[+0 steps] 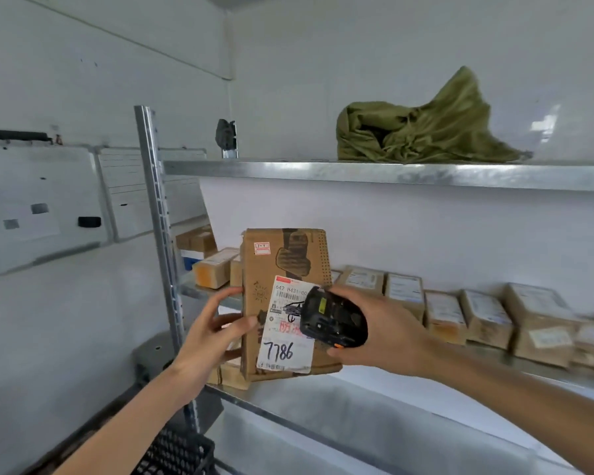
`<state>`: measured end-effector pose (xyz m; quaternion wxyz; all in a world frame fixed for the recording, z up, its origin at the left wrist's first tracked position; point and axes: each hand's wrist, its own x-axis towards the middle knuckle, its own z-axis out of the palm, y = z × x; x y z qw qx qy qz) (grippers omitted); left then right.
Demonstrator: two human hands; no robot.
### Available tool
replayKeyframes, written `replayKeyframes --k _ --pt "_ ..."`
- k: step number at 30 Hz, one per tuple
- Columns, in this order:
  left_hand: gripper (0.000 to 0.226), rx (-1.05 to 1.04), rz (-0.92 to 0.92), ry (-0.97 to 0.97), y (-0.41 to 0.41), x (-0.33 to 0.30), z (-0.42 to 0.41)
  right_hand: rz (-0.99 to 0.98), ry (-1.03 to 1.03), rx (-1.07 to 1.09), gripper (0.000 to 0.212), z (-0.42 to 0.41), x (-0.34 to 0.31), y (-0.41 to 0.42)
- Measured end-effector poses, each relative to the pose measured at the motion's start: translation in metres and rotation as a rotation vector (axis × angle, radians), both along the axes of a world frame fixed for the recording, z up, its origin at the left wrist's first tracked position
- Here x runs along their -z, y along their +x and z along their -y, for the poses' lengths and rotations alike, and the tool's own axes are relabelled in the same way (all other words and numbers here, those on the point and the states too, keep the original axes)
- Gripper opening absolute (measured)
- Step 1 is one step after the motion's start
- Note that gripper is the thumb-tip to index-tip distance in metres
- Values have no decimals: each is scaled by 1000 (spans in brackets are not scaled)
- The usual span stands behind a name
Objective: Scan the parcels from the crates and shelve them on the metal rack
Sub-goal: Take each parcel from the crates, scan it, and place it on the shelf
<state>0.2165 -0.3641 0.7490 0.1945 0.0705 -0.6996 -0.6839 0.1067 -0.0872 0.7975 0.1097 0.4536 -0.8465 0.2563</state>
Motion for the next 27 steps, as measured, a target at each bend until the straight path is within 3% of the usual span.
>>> replayKeyframes --k 6,11,27 --pt "62 -18 -9 -133 -24 -19 -43 -233 304 107 89 -72 -22 -3" --pt "61 23 -25 -218 -40 -31 -55 -338 535 200 90 -100 -37 1" --pt "64 87 0 -318 -53 -41 -37 -392 763 354 85 -108 -48 17"
